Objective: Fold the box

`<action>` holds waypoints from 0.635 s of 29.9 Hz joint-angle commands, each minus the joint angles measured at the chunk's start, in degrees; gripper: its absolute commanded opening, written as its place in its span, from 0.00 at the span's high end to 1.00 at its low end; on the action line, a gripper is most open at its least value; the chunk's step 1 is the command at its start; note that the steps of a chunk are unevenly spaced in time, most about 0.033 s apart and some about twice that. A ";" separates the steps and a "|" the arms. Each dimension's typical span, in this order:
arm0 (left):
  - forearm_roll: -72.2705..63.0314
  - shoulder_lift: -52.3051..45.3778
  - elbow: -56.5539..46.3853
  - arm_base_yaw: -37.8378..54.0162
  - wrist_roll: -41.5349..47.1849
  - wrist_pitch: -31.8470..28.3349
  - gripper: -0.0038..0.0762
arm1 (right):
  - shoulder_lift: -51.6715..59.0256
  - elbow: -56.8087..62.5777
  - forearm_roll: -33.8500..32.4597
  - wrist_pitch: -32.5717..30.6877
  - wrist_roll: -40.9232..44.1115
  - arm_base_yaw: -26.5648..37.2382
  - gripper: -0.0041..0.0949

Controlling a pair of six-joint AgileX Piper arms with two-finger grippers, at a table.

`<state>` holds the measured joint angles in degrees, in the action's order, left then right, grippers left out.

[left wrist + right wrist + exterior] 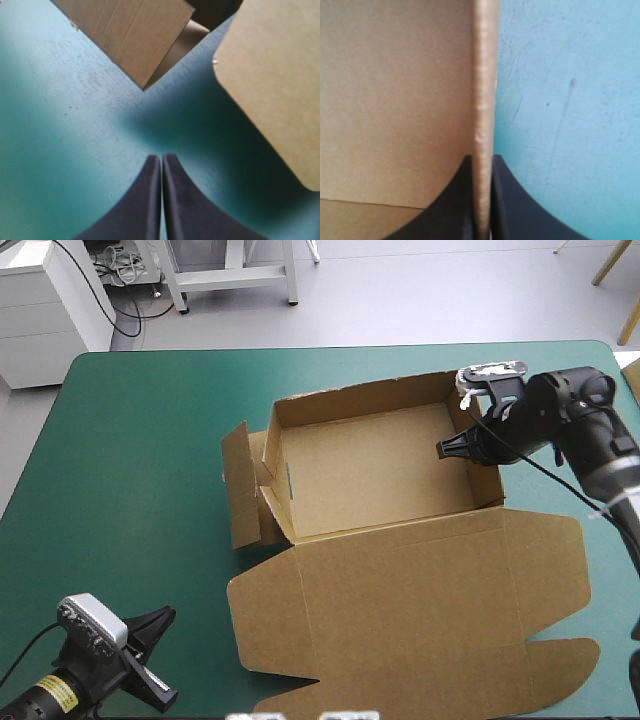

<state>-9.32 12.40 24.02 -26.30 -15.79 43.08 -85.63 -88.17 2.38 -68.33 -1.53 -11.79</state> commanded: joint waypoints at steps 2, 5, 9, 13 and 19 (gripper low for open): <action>-1.38 0.66 1.39 0.09 0.12 -3.98 0.96 | 9.51 -2.03 -0.05 1.32 -0.16 0.14 0.98; -1.38 0.66 1.39 0.09 0.12 -3.98 0.89 | 13.06 -2.03 -1.52 1.32 -0.16 0.14 0.98; -1.38 0.66 1.39 0.09 0.22 -3.98 0.64 | 16.56 -2.03 -3.26 1.32 0.18 0.14 0.98; -1.90 0.66 1.39 0.09 0.22 -4.10 0.39 | 18.33 -2.03 -4.19 1.32 1.07 0.14 0.98; -5.95 0.66 1.39 0.09 0.22 -4.80 0.38 | 18.60 -2.03 -4.57 1.32 1.19 0.14 0.98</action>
<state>-12.89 12.40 24.02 -26.30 -15.81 42.70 -68.51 -88.37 -2.35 -70.38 -0.88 -11.79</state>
